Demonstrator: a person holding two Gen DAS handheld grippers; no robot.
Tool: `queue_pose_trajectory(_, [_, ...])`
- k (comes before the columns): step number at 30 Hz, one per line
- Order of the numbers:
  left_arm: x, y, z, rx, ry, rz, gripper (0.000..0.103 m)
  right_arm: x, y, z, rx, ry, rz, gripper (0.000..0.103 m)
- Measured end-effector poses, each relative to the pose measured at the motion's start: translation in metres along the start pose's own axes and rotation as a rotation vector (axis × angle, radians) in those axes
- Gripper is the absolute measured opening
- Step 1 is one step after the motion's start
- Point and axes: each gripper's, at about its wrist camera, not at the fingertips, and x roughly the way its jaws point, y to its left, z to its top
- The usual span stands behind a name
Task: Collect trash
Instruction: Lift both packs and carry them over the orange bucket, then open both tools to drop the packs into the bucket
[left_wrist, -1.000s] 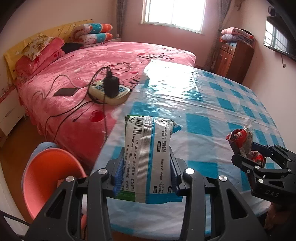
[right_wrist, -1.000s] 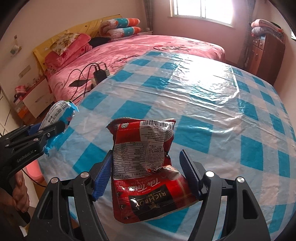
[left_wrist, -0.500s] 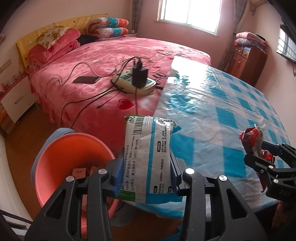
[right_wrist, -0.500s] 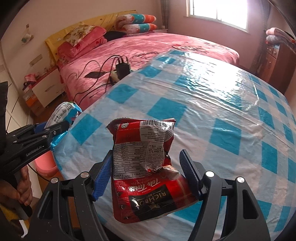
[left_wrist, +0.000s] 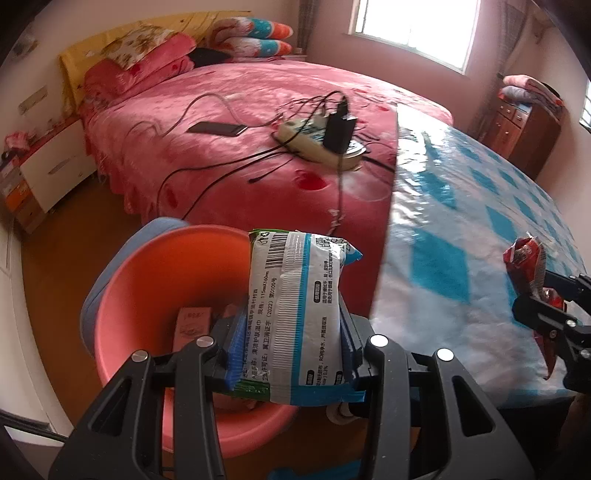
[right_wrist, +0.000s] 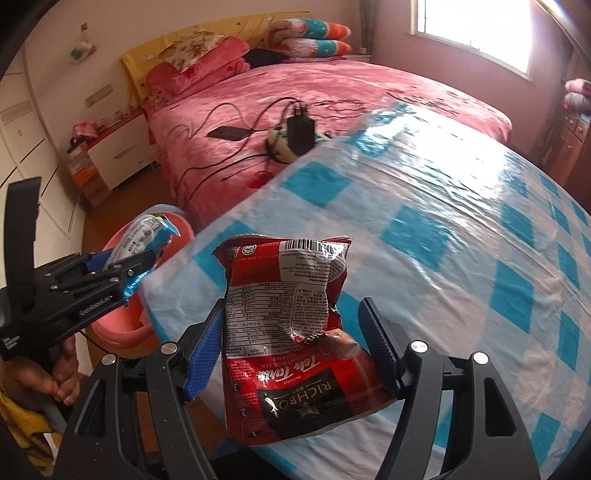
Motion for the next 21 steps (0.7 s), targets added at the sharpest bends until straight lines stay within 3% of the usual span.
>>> queue_pose_trajectory(13, [0.017,0.069,-0.016,-0.137,0.05,0.074,0.043,0.03,0.071,0.031,-0.128,0.027,0.109,0.071])
queue_pose_trajectory(21, [0.024,0.091,-0.022,-0.192,0.064,0.093,0.043,0.051,0.107,0.052,-0.19,0.035,0.158,0.071])
